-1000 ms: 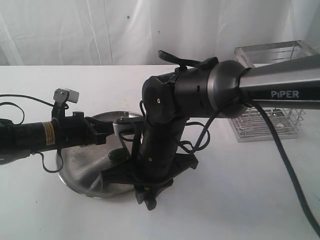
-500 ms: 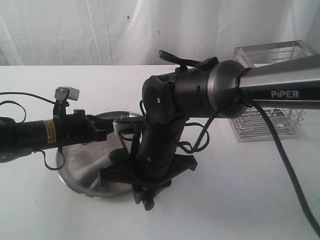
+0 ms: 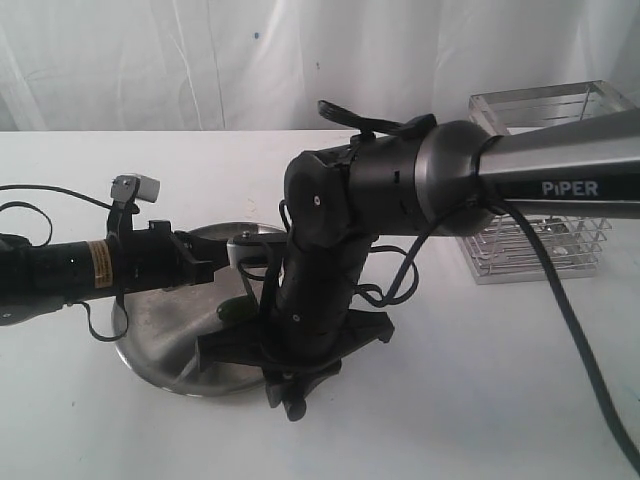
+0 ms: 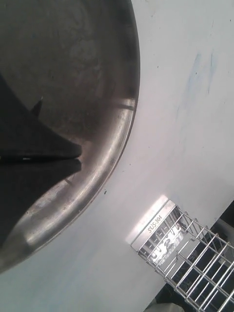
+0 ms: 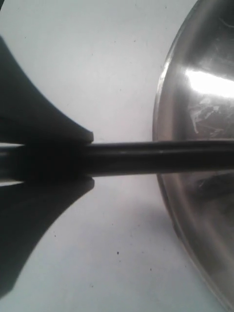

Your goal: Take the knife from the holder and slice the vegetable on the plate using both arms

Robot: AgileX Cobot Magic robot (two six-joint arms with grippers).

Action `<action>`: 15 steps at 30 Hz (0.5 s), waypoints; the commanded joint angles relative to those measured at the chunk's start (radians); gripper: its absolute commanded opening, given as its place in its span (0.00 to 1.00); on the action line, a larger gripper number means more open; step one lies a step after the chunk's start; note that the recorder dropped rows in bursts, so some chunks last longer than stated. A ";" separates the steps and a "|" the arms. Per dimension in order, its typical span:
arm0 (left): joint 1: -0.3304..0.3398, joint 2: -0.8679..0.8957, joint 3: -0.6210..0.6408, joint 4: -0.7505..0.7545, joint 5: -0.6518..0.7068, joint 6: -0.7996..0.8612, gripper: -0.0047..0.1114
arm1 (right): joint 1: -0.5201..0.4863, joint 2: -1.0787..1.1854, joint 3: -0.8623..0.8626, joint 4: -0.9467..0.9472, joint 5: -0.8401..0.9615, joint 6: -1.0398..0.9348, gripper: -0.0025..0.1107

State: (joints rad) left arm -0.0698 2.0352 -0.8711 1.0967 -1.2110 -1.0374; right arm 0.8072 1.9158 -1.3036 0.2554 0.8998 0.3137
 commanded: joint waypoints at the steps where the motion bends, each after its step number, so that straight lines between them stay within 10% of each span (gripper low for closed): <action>1: -0.003 0.003 -0.005 0.011 -0.010 -0.005 0.04 | 0.000 -0.003 0.002 0.009 -0.008 0.005 0.02; 15: -0.003 0.003 -0.005 0.011 -0.010 -0.005 0.04 | 0.000 -0.003 0.002 0.019 -0.034 0.005 0.02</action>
State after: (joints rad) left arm -0.0698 2.0352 -0.8711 1.0967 -1.2110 -1.0374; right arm 0.8072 1.9158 -1.3036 0.2703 0.8707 0.3137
